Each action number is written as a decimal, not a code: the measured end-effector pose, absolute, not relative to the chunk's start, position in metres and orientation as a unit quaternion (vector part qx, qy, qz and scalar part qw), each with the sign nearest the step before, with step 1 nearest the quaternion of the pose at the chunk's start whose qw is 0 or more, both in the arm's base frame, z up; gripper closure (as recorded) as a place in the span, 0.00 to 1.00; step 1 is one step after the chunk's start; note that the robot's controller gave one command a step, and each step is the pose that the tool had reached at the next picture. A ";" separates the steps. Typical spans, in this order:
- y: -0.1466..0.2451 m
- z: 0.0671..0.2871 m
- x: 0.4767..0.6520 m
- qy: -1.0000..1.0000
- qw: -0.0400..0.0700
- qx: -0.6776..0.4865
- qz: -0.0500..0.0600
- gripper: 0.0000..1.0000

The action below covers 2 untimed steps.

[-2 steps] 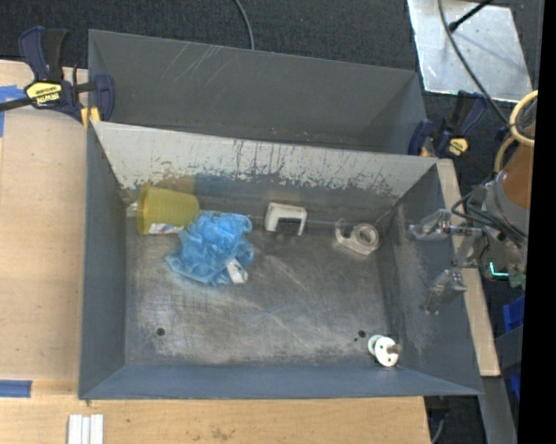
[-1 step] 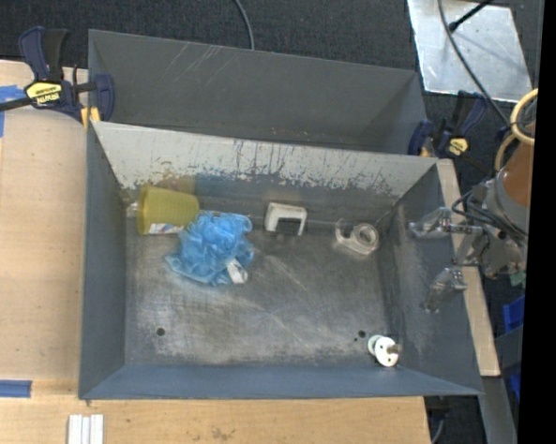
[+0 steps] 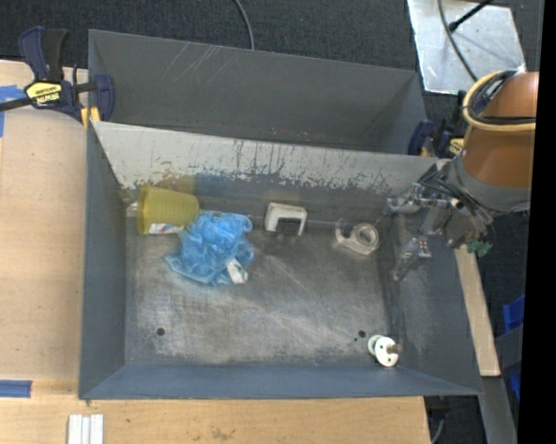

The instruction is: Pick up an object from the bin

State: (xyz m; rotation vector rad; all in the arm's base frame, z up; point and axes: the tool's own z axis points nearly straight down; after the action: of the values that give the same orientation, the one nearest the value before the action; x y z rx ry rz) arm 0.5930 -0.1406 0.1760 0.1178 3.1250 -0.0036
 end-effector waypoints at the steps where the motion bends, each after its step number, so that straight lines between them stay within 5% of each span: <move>1: -0.140 0.128 0.627 0.998 0.002 0.056 0.000 0.00; 2: -0.146 0.110 0.626 0.998 0.001 0.058 0.000 0.00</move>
Offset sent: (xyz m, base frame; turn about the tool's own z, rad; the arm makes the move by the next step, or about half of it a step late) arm 0.0329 -0.0044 -0.0663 0.0393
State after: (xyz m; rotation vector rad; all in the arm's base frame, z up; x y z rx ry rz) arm 0.6263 -0.1457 0.1096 0.1817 3.1350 -0.0008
